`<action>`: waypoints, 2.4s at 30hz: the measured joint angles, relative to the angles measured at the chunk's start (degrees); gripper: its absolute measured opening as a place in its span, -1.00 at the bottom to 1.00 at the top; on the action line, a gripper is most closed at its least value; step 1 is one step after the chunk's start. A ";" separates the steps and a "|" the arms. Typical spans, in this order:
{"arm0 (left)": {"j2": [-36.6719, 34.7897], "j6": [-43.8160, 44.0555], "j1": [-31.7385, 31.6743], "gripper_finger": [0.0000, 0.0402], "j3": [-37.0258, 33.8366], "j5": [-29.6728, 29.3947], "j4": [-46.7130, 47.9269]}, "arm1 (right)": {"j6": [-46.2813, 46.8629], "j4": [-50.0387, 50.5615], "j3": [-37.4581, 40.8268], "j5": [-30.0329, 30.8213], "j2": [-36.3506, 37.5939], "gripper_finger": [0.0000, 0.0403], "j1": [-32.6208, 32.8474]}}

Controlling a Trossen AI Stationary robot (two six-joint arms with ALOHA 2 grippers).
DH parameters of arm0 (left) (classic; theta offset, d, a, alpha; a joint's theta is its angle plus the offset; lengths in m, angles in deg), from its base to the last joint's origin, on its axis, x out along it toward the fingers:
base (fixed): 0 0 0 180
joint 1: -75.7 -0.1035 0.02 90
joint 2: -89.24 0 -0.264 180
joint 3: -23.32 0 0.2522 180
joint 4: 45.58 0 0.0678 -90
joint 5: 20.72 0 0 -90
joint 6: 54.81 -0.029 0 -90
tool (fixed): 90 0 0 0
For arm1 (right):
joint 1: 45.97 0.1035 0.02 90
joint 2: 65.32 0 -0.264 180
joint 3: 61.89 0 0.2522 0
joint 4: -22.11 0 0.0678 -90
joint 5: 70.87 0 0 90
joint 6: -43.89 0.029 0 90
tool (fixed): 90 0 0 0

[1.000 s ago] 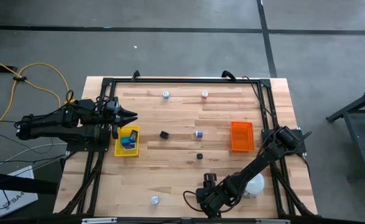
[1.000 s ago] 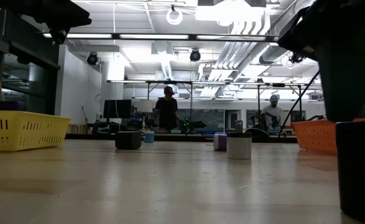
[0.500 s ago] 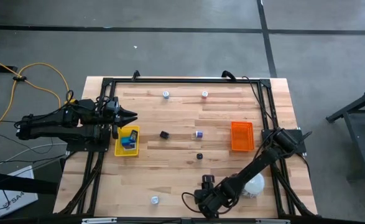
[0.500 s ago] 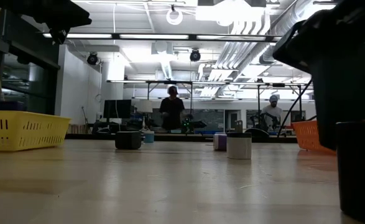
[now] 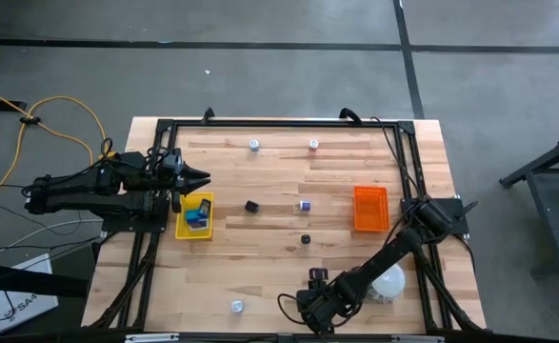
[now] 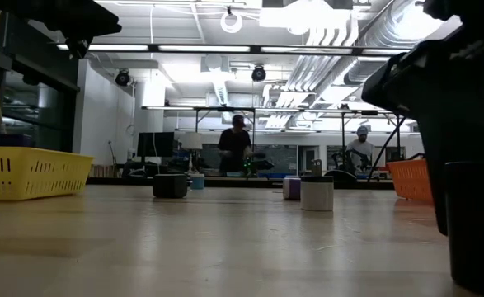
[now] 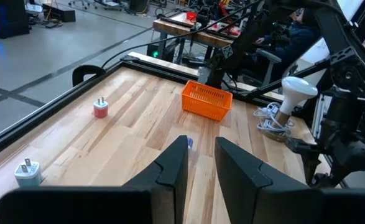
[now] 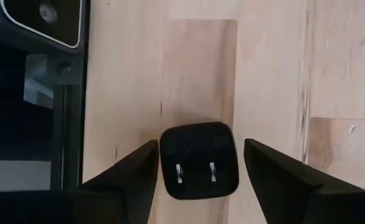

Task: Pick & Place Office items
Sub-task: Put the bottom black charger adapter into the orange bin

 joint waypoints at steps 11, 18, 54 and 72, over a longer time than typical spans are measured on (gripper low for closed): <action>0.00 0.00 0.00 -0.61 0.00 0.00 0.00 | 0.00 0.22 0.00 0.03 0.00 -0.11 -0.11; 0.00 0.00 -0.01 -0.61 0.00 0.00 0.00 | -0.02 0.22 0.00 0.00 0.04 -0.25 -0.11; 0.00 0.00 -0.01 -0.61 0.00 0.00 0.02 | -5.84 23.80 0.44 3.65 18.27 -0.28 -11.79; -0.02 0.00 -0.01 -0.61 0.00 0.00 0.02 | -7.65 15.85 29.07 0.23 44.68 -0.27 -25.95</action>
